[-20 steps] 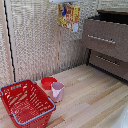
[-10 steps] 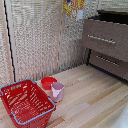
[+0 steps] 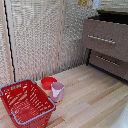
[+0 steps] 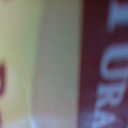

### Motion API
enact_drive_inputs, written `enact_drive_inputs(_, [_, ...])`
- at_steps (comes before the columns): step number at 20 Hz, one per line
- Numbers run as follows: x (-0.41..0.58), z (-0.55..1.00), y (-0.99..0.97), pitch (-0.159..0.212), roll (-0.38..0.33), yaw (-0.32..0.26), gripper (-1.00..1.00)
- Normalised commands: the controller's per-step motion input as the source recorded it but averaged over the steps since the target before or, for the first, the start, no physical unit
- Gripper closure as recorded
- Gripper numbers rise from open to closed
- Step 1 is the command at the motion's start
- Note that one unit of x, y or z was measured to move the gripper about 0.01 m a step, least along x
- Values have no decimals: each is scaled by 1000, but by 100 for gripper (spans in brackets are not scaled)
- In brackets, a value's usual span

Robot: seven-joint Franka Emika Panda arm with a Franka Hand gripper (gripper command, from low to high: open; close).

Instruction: Shift your gripper thoughtfully near the cereal snack bar. Tenderly grip the snack bar with your precision device. Carefully hover the precision device above the first drawer installation and invite the snack bar to descend into the first drawer installation.

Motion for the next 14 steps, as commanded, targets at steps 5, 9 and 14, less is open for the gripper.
enact_drive_inputs(5, [-95,606,-945,101,-2,0,100])
enact_drive_inputs(9, [-216,276,-886,64,0,0,100])
enact_drive_inputs(14, [-150,-114,-713,39,-3,4,100])
